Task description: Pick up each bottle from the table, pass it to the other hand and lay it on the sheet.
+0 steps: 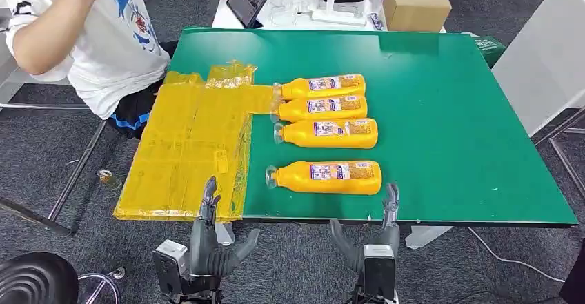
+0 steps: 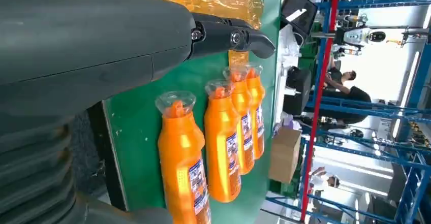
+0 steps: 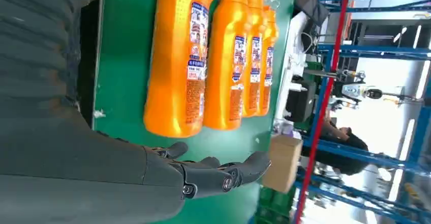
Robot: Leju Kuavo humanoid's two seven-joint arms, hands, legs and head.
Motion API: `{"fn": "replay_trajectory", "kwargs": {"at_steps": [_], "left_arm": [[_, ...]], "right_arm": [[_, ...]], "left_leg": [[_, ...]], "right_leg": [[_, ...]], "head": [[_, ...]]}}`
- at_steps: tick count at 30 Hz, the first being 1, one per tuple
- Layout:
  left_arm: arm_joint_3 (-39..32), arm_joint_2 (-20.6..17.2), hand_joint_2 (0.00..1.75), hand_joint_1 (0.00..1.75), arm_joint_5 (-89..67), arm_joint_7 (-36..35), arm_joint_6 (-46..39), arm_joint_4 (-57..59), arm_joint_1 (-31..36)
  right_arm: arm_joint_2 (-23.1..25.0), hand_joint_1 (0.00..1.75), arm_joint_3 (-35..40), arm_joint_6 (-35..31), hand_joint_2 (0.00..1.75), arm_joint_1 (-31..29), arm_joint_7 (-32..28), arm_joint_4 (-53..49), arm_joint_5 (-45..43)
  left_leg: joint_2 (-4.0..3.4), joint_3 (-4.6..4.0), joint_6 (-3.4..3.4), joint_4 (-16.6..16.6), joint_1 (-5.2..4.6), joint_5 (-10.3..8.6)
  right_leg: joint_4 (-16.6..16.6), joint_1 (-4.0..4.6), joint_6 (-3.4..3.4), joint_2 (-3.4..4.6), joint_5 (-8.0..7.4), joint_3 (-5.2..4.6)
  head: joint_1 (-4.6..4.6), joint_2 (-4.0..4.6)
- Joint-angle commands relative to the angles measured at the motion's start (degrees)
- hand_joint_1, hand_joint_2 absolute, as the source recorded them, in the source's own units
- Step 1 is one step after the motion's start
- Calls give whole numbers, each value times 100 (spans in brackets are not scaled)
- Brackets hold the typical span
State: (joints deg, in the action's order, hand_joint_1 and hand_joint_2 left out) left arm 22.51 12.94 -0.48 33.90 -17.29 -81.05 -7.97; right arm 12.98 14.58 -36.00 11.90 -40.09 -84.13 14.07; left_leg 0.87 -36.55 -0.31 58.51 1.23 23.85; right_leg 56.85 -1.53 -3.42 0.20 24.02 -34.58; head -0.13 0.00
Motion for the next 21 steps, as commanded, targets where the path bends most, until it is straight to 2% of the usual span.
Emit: {"fn": "replay_trajectory", "kwargs": {"at_steps": [1,4,5,7,9,11,12,14,20,21], "left_arm": [[161,25,175,0,38,-35,4,224,-32],[161,25,175,0,38,-35,4,224,-32],[154,17,175,0,9,-24,21,213,-20],[84,10,175,0,-62,22,55,161,34],[-91,47,175,0,-111,49,22,104,136],[-313,102,175,0,-278,78,-5,98,350],[-378,103,175,0,-360,80,19,113,466],[-588,161,175,0,-522,0,112,332,767],[-865,280,175,0,-768,19,320,1108,1174],[-879,293,175,0,-788,33,344,1142,1174]], "right_arm": [[-78,0,-338,-33,175,-179,26,299,274],[-78,0,-338,-33,175,-179,26,299,274],[-121,0,-385,-325,175,-226,99,281,781],[-347,0,-568,-396,175,-388,387,41,1311],[-520,0,-759,-255,175,-638,639,-101,1568],[-630,0,-990,-33,175,-1079,896,-25,1692],[-679,0,-1044,109,175,-1313,971,97,1666],[-766,0,-1096,594,175,-1842,1174,523,1535],[-907,0,-860,996,175,-2726,1697,1776,2009],[-944,0,-825,1066,175,-2816,1740,1918,2008]], "left_leg": [[-8,30,9,-7,-1,10],[-9,33,10,-8,0,11],[-6,21,7,-6,0,6],[-8,30,10,-6,0,10],[-6,11,7,-4,-3,2],[-16,35,16,-2,1,12],[-8,4,10,0,-3,-2],[-14,9,14,0,-2,-5],[-15,20,12,-8,-2,-31],[-31,46,19,-17,2,-30]], "right_leg": [[-11,3,13,0,7,31],[-12,4,13,1,7,34],[-8,3,9,0,4,21],[-12,5,13,0,6,32],[-6,0,6,1,0,11],[-12,7,15,5,4,38],[-4,0,5,3,-5,5],[-5,1,7,7,-9,10],[-12,1,8,9,-34,20],[-25,9,23,17,-38,44]], "head": [[0,0],[0,0],[0,0],[0,0],[2,0],[2,0],[0,0],[-2,0],[0,0],[-2,0]]}}
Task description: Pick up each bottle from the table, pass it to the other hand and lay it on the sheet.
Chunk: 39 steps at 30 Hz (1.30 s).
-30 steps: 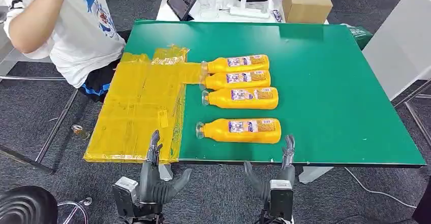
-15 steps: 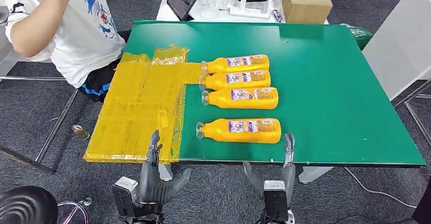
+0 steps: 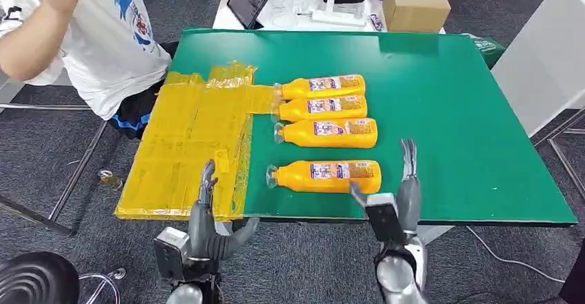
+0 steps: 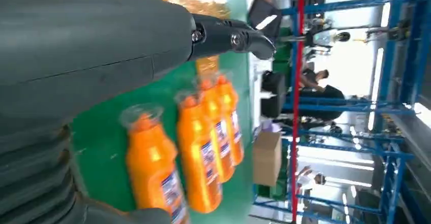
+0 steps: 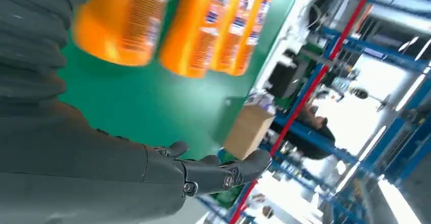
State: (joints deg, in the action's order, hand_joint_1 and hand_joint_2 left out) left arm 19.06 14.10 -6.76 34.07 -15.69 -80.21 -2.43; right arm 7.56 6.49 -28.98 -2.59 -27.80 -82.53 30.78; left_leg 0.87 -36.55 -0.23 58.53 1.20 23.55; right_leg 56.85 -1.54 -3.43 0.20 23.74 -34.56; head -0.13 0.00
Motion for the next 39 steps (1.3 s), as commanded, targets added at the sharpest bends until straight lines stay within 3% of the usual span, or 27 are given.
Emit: {"fn": "replay_trajectory", "kwargs": {"at_steps": [1,9,14,21,30,39], "left_arm": [[-546,186,175,0,-178,26,202,1075,618],[-608,217,175,0,-156,-6,415,1160,653],[-673,236,175,0,-173,6,512,1302,743],[-716,260,175,0,-175,8,620,1454,829],[-874,302,175,0,-43,50,821,1876,873],[-876,301,175,0,-42,49,831,1861,875]], "right_arm": [[-416,0,-10,405,175,-1419,543,1841,320],[-546,0,275,844,175,-1876,930,2491,573],[-681,0,878,2047,175,-2307,1090,3218,575],[-787,0,1530,2796,175,-2823,1066,3758,468],[-1181,0,2405,3269,175,-3438,1264,4196,558],[-1195,0,2448,3287,175,-3436,1285,4203,560]], "left_leg": [[-17,27,7,-11,0,-4],[-17,19,10,-4,2,-3],[-25,26,11,-6,2,-1],[-22,19,13,-1,0,-1],[-13,17,13,-1,-2,-4],[-9,22,14,-1,2,-1]], "right_leg": [[-14,4,13,10,-5,25],[-9,6,10,10,-3,23],[-10,7,15,17,-4,27],[-5,5,14,14,-3,20],[-3,3,13,6,-1,21],[-7,7,16,0,2,28]], "head": [[0,0],[-2,0],[0,0],[-2,0],[0,0],[0,0]]}}
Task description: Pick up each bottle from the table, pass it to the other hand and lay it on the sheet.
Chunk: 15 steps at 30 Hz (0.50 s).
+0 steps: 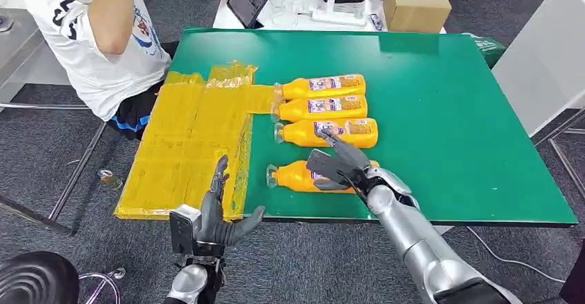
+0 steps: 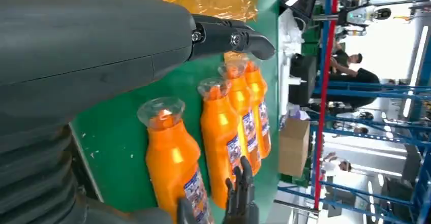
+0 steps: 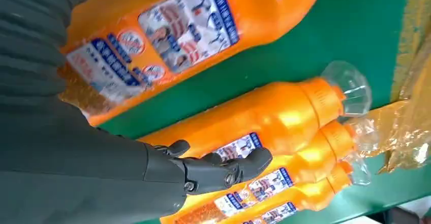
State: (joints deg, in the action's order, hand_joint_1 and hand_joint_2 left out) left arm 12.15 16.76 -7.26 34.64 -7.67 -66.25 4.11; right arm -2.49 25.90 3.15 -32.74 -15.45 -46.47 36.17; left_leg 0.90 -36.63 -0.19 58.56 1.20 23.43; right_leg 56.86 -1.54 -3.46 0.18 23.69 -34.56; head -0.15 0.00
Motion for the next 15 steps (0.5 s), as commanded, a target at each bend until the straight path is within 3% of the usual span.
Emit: {"fn": "replay_trajectory", "kwargs": {"at_steps": [1,6,13,15], "left_arm": [[-198,34,175,0,10,-5,38,459,215],[-237,34,175,0,31,17,61,521,223],[-237,46,175,0,47,26,77,567,218],[-219,51,175,0,48,28,77,603,241]], "right_arm": [[-275,0,608,161,175,-480,117,622,18],[-634,0,943,415,175,-564,264,732,-72],[-841,0,1196,463,175,-322,427,657,-103],[-850,0,1254,502,175,-318,428,741,-135]], "left_leg": [[-7,22,8,-3,0,8],[-1,17,9,0,0,6],[-11,58,18,-8,5,19],[2,35,9,-7,3,9]], "right_leg": [[-5,4,15,-1,6,22],[-4,4,13,-7,6,20],[-21,15,34,-7,14,64],[-14,9,20,-12,9,42]], "head": [[0,0],[-2,0],[2,0],[0,0]]}}
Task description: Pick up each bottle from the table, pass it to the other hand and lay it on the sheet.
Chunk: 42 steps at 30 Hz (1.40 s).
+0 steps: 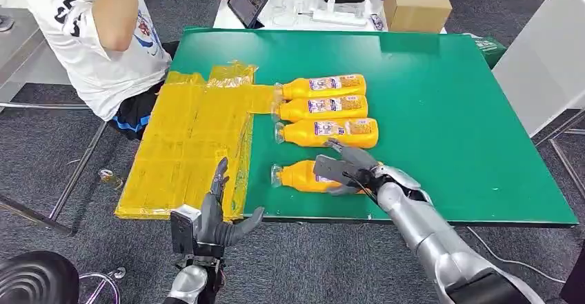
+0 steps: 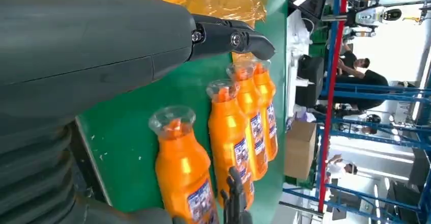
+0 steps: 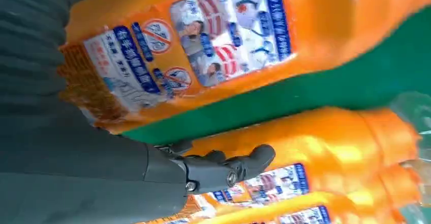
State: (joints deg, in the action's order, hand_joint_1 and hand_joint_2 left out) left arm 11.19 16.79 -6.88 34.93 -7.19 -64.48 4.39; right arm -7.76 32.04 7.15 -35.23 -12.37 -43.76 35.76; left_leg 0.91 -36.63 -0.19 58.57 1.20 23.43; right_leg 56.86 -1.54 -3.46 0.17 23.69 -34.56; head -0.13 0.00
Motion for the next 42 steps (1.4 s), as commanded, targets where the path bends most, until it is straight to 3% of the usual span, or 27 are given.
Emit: {"fn": "replay_trajectory", "kwargs": {"at_steps": [1,31,32,33,34,35,36,42], "left_arm": [[-114,54,175,0,11,0,29,449,228],[-35,39,175,0,56,-30,39,601,305],[-32,43,175,0,58,-31,35,613,310],[-17,45,175,0,61,-33,42,642,324],[-10,49,175,0,62,-34,41,652,329],[-4,52,175,0,62,-35,40,662,335],[1,53,175,0,65,-37,29,674,343],[27,65,175,0,77,-53,17,657,325]], "right_arm": [[-329,0,668,88,175,-75,120,511,-93],[-971,0,1381,726,175,-227,428,475,-375],[-1001,5,1403,746,175,-230,427,465,-391],[-1033,28,1458,793,175,-234,432,463,-426],[-1031,131,1469,786,175,-215,432,468,-439],[-1016,162,1490,775,175,-192,433,475,-438],[-994,171,1504,743,175,-184,435,502,-448],[-672,175,1293,127,175,113,490,616,-503]], "left_leg": [[3,22,6,-5,3,5],[-1,58,8,-4,4,7],[1,62,10,-5,4,8],[6,54,8,-4,2,4],[5,59,10,-4,4,6],[8,62,13,-4,6,7],[2,58,9,-5,1,5],[-3,61,5,-5,6,4]], "right_leg": [[-9,6,14,-10,6,26],[-12,9,16,-8,5,60],[-13,9,19,-12,7,65],[-9,5,13,-14,5,56],[-13,10,18,-15,6,64],[-15,12,20,-19,7,69],[-12,6,13,-9,4,61],[-13,9,12,-4,0,60]], "head": [[0,0],[-2,0],[2,0],[0,0],[0,0],[0,0],[2,0],[-2,0]]}}
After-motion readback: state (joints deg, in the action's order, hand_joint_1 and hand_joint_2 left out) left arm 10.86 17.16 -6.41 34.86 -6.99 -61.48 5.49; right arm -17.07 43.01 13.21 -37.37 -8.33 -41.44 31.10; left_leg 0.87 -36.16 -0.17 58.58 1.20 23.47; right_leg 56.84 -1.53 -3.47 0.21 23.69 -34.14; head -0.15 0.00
